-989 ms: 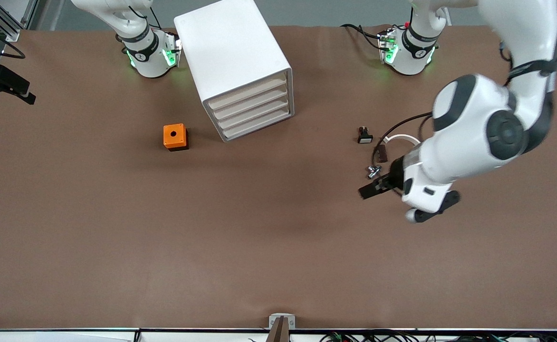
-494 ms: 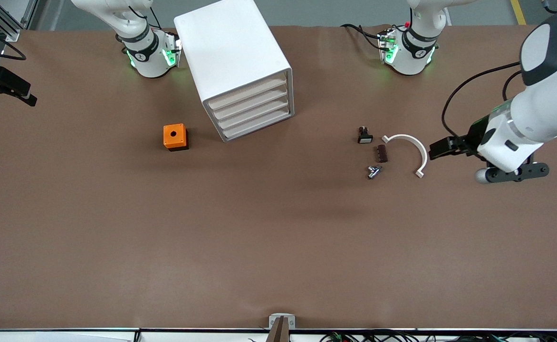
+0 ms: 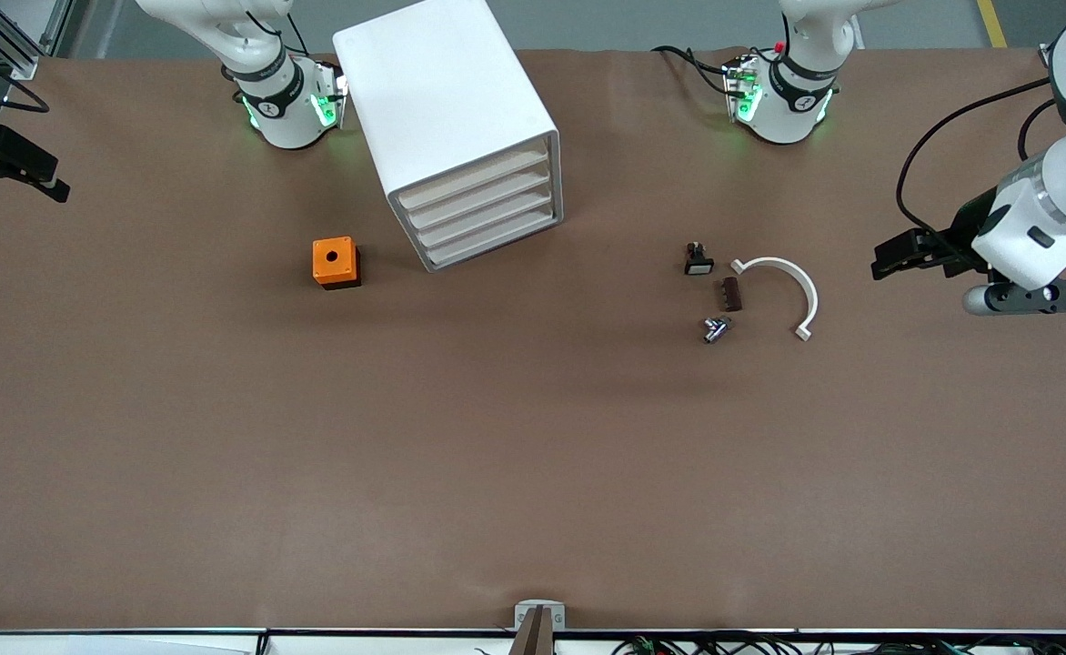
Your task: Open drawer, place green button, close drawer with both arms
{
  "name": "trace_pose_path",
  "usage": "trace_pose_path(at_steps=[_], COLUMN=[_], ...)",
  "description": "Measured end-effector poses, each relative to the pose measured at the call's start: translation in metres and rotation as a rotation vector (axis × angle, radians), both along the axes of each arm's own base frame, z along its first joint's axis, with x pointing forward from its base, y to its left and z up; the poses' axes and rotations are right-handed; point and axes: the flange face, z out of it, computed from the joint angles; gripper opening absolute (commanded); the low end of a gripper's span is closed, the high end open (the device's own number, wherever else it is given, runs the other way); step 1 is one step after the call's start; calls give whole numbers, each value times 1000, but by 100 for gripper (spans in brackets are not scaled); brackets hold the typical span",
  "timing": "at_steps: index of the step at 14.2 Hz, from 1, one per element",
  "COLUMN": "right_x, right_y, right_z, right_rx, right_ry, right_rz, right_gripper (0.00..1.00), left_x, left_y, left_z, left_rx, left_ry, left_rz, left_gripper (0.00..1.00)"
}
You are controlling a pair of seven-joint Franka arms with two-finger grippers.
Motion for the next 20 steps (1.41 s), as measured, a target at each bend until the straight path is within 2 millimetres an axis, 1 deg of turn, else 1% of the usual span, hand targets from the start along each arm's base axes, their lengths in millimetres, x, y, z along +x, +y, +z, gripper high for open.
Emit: trace_pose_path(at_steps=[6,10,15,17,20], right_x=[0,0,2,2,3], right_y=[0,0,0,0,0], right_z=[-1,-6,-6,-6,-6], right_rx=[0,1,0,0,-1], right_ry=[2,11,-5,-6,-8], right_rz=[3,3,5,5,6], right_gripper=[100,100,100,100,100], left_x=[-21,-38,-41,-42,-46], left_y=[14,22,24,24,25], left_z=[6,12,19,28,51], left_rx=[23,21,19,18,16], left_ry=[-21,-49,-79,-101,-141], left_rz=[14,19,16,17,19], left_gripper=[100,100,100,100,100])
